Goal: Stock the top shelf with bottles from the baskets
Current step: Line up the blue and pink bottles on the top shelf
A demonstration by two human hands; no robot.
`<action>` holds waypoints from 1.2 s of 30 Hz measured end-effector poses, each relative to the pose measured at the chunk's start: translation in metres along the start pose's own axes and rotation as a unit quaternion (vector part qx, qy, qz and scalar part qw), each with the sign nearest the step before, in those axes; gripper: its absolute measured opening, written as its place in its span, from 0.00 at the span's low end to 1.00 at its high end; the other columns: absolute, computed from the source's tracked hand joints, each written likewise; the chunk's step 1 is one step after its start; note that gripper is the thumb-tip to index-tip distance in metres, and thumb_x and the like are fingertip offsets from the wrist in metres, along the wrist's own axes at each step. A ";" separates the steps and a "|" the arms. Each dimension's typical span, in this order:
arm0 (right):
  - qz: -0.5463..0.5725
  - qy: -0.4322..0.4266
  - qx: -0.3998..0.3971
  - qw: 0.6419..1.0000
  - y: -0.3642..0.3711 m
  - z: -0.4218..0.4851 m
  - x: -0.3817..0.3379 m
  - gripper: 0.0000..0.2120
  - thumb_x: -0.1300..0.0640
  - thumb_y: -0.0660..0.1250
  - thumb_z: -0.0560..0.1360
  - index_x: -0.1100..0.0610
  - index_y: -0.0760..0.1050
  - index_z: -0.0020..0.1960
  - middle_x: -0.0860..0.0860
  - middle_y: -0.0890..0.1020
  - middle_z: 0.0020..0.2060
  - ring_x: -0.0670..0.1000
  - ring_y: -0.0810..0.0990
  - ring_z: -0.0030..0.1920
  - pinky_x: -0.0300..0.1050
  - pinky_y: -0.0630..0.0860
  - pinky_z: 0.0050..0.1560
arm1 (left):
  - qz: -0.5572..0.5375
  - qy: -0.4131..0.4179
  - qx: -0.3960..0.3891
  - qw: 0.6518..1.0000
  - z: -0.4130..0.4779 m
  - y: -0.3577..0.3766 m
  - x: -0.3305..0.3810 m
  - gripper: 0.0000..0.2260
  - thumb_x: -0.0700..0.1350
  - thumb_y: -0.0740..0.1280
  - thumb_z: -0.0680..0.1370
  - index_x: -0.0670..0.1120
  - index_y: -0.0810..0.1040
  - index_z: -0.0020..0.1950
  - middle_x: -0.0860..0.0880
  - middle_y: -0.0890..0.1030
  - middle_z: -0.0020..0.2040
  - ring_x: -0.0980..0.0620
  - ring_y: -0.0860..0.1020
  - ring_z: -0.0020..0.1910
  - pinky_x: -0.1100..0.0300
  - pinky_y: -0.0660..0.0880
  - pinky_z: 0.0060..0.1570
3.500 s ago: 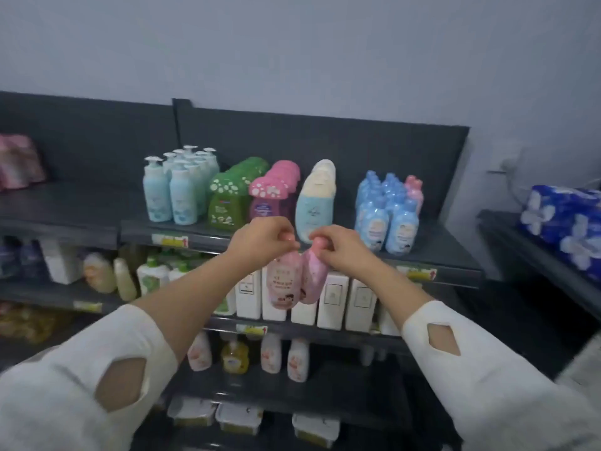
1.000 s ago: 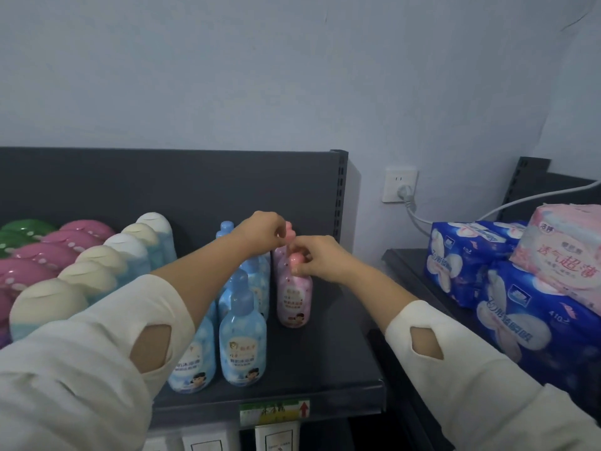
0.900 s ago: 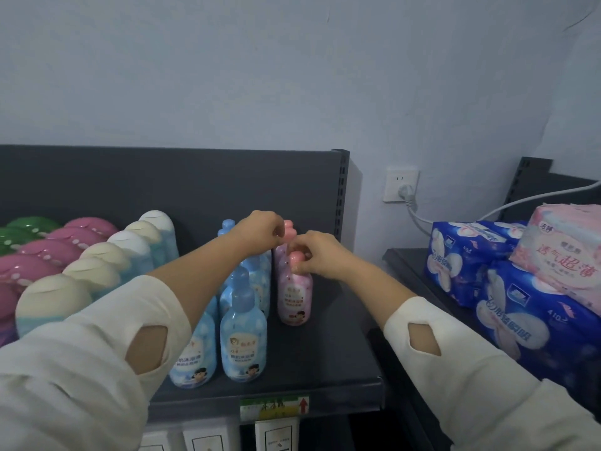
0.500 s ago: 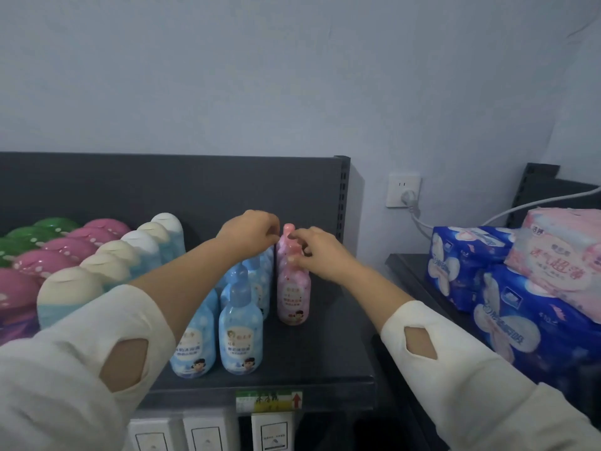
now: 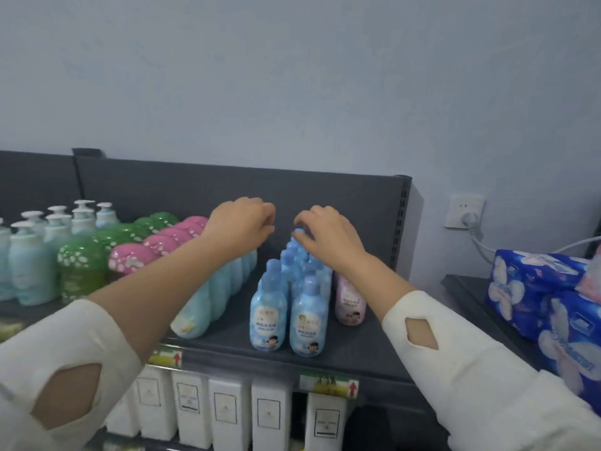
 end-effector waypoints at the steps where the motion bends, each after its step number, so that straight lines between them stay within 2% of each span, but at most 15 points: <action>1: 0.009 -0.013 0.007 1.000 0.000 0.006 -0.018 0.13 0.48 0.61 0.79 0.53 0.75 0.59 0.51 0.77 0.52 0.55 0.73 0.55 0.47 0.69 0.52 | 0.003 -0.010 0.006 1.000 -0.011 -0.007 -0.014 0.08 0.50 0.60 0.79 0.48 0.75 0.53 0.49 0.77 0.52 0.47 0.75 0.54 0.56 0.68 0.45; 4: 0.042 -0.050 0.028 0.997 0.005 0.023 -0.082 0.13 0.49 0.61 0.78 0.53 0.75 0.58 0.51 0.77 0.52 0.55 0.73 0.55 0.48 0.70 0.52 | 0.000 -0.044 0.023 0.999 -0.052 -0.031 -0.057 0.08 0.51 0.60 0.78 0.49 0.76 0.51 0.50 0.77 0.50 0.47 0.75 0.51 0.55 0.71 0.45; 8: 0.084 -0.103 0.020 0.991 0.022 0.035 -0.182 0.13 0.51 0.61 0.78 0.54 0.75 0.60 0.51 0.78 0.53 0.55 0.73 0.55 0.47 0.69 0.50 | 0.025 -0.095 -0.001 0.995 -0.120 -0.063 -0.123 0.09 0.51 0.60 0.78 0.48 0.76 0.52 0.49 0.77 0.50 0.46 0.76 0.52 0.54 0.71 0.45; 12: 0.125 -0.164 -0.004 0.978 0.043 0.041 -0.286 0.12 0.52 0.62 0.77 0.56 0.76 0.57 0.54 0.78 0.53 0.58 0.74 0.56 0.51 0.69 0.55 | 0.057 -0.168 -0.030 0.984 -0.201 -0.087 -0.197 0.08 0.50 0.60 0.78 0.50 0.75 0.52 0.49 0.78 0.51 0.46 0.75 0.53 0.56 0.69 0.44; 17: 0.174 -0.244 -0.048 0.953 0.073 0.045 -0.408 0.13 0.48 0.62 0.78 0.54 0.76 0.58 0.53 0.78 0.54 0.56 0.74 0.57 0.49 0.69 0.54 | 0.068 -0.259 -0.063 0.961 -0.303 -0.119 -0.275 0.08 0.49 0.58 0.79 0.49 0.74 0.52 0.49 0.76 0.51 0.46 0.76 0.52 0.56 0.71 0.42; 21: 0.219 -0.327 -0.081 0.916 0.102 0.044 -0.508 0.13 0.47 0.61 0.78 0.52 0.74 0.59 0.51 0.76 0.54 0.54 0.73 0.58 0.49 0.70 0.52 | 0.099 -0.318 -0.086 0.939 -0.380 -0.138 -0.324 0.08 0.50 0.59 0.79 0.50 0.74 0.52 0.50 0.76 0.50 0.47 0.77 0.49 0.56 0.72 0.41; 25: 0.259 -0.411 -0.121 0.866 0.135 0.040 -0.601 0.13 0.47 0.61 0.79 0.52 0.75 0.59 0.51 0.77 0.54 0.53 0.74 0.58 0.49 0.71 0.51 | 0.130 -0.392 -0.141 0.900 -0.453 -0.148 -0.368 0.07 0.50 0.60 0.78 0.50 0.74 0.51 0.50 0.76 0.50 0.48 0.76 0.50 0.58 0.67 0.38; 29: 0.292 -0.477 -0.154 0.814 0.162 0.036 -0.687 0.13 0.48 0.61 0.79 0.51 0.75 0.60 0.52 0.77 0.54 0.54 0.74 0.57 0.46 0.69 0.47 | 0.130 -0.491 -0.157 0.847 -0.520 -0.162 -0.405 0.09 0.51 0.61 0.78 0.49 0.76 0.53 0.50 0.79 0.52 0.46 0.77 0.51 0.56 0.73 0.44; 31: 0.296 -0.510 -0.169 0.790 0.173 0.028 -0.730 0.14 0.48 0.60 0.79 0.51 0.74 0.61 0.51 0.77 0.55 0.53 0.74 0.58 0.44 0.67 0.46 | 0.141 -0.532 -0.170 0.818 -0.556 -0.166 -0.419 0.10 0.52 0.60 0.78 0.51 0.76 0.54 0.50 0.79 0.54 0.46 0.77 0.53 0.57 0.71 0.45; 34: 0.317 -0.546 -0.208 0.748 0.189 0.005 -0.791 0.14 0.49 0.61 0.78 0.51 0.75 0.61 0.52 0.78 0.55 0.54 0.75 0.58 0.48 0.72 0.51 | 0.146 -0.585 -0.178 0.777 -0.615 -0.172 -0.429 0.09 0.52 0.61 0.78 0.52 0.76 0.54 0.50 0.79 0.53 0.47 0.77 0.53 0.58 0.71 0.45; 36: 0.321 -0.569 -0.239 0.719 0.199 -0.017 -0.829 0.13 0.50 0.62 0.78 0.52 0.75 0.61 0.51 0.78 0.56 0.54 0.76 0.57 0.47 0.73 0.52 | 0.128 -0.627 -0.189 0.745 -0.659 -0.172 -0.432 0.09 0.51 0.62 0.78 0.51 0.76 0.54 0.50 0.80 0.53 0.46 0.78 0.52 0.55 0.75 0.49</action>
Point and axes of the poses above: each hand's wrist, its own z-axis towards the middle knuckle, its own y-axis out of the palm, x = y × z, the point moved 4 cm from there along z, towards the middle knuckle
